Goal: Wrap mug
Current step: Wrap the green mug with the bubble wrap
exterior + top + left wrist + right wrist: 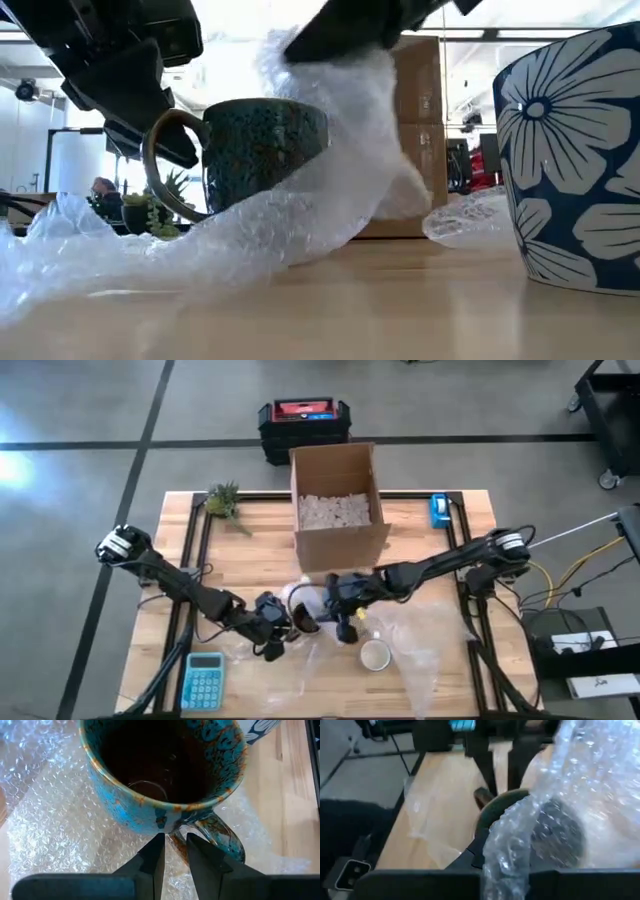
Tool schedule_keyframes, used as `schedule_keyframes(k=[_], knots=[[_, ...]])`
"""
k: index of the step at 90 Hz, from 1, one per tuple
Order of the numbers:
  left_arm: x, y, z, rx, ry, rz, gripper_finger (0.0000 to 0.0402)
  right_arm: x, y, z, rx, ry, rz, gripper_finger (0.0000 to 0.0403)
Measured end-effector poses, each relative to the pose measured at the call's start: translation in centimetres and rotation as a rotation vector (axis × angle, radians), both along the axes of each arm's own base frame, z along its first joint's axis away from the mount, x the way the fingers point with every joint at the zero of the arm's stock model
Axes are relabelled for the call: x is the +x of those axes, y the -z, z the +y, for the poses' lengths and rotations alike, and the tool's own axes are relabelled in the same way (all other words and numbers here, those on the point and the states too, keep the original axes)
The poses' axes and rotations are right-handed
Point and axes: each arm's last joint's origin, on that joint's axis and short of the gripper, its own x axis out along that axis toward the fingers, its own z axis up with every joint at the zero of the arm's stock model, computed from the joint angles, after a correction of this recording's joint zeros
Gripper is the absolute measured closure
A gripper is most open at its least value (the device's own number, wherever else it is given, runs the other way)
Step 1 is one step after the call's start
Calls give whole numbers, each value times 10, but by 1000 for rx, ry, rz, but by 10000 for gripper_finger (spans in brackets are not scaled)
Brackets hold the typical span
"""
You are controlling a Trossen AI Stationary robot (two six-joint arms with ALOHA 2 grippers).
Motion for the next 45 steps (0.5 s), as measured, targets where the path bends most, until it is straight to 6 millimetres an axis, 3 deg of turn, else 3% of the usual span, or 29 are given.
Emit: schedule_keyframes(k=[20,32,45], knots=[[-6,-14,2,-71,19,1,335,16,17,4,-46,-24,98,400],[-11,-46,4,-82,18,-11,336,19,20,4,-58,-34,100,400],[-13,-81,11,55,-64,-79,343,19,21,4,-63,-38,101,400]])
